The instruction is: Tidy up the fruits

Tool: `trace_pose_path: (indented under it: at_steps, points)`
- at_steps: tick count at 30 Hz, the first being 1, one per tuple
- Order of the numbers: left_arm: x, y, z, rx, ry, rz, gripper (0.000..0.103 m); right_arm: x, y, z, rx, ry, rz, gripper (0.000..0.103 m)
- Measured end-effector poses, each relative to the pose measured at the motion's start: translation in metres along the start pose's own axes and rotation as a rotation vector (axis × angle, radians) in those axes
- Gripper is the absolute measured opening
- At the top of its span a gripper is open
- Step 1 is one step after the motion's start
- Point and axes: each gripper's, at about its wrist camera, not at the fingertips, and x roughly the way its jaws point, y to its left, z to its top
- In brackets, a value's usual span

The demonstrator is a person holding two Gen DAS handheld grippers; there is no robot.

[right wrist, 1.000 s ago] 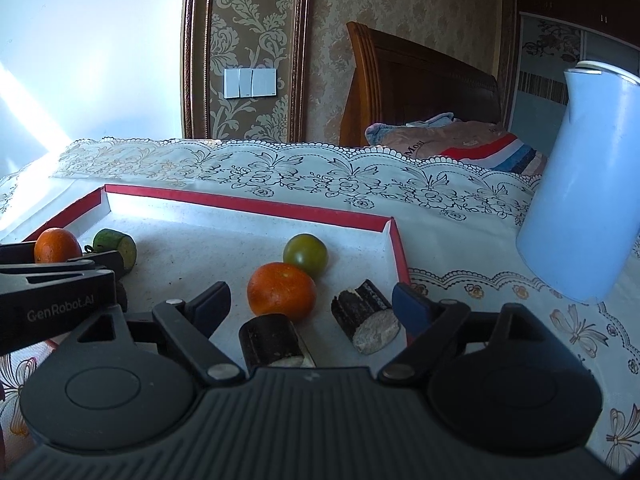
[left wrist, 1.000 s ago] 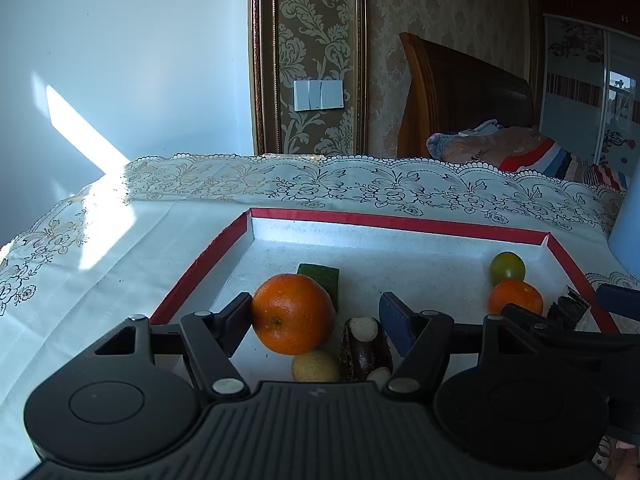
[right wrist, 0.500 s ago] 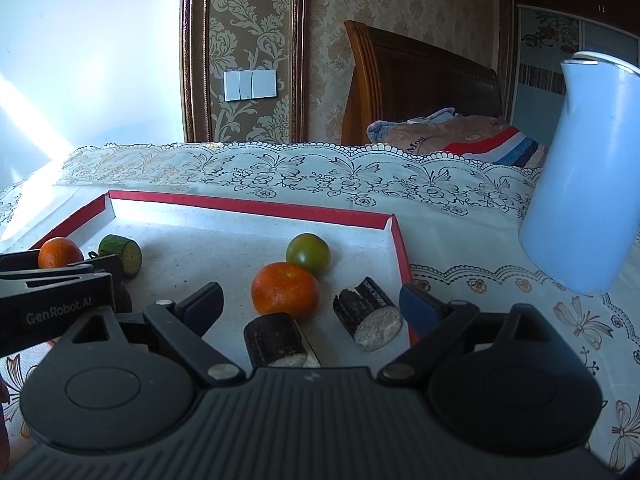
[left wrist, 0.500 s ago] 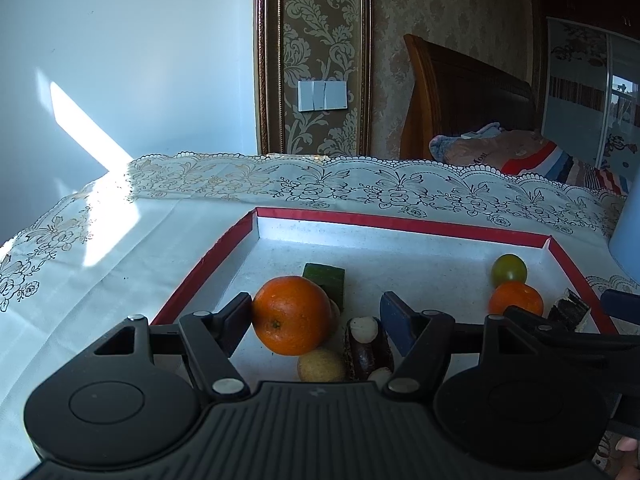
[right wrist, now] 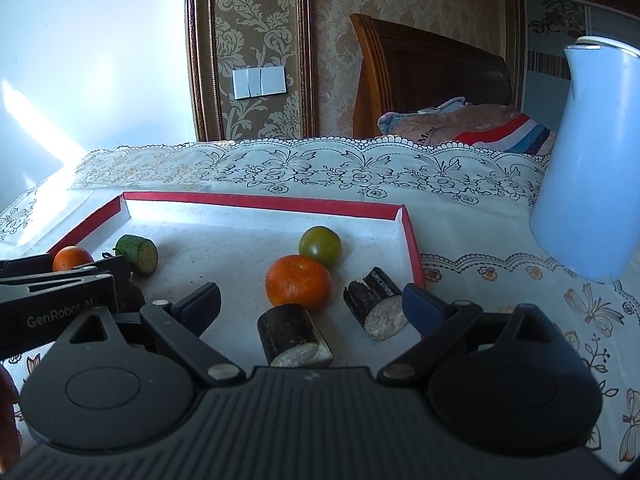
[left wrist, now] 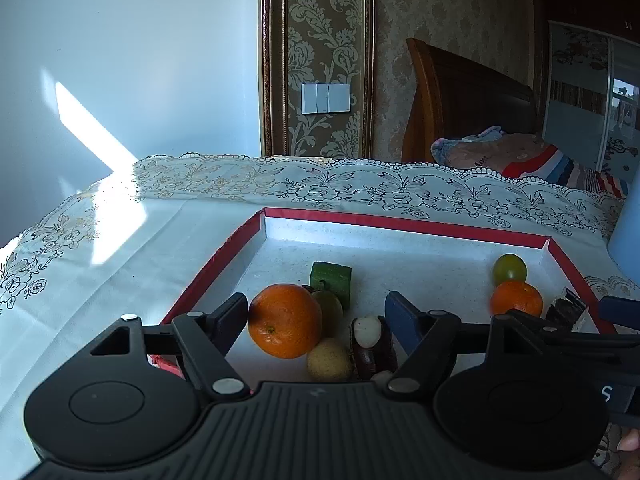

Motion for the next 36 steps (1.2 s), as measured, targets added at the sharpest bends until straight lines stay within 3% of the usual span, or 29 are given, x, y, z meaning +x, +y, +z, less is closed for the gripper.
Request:
trace_pose_path:
  at_steps: [9, 36]
  points:
    - [-0.016, 0.002, -0.006, 0.035, -0.036, 0.007, 0.077, -0.009, 0.000, -0.003, 0.004, -0.011, 0.011, 0.101]
    - [-0.043, 0.016, -0.028, 0.054, 0.012, -0.040, 0.078, -0.044, -0.003, -0.025, 0.036, 0.003, 0.081, 0.103]
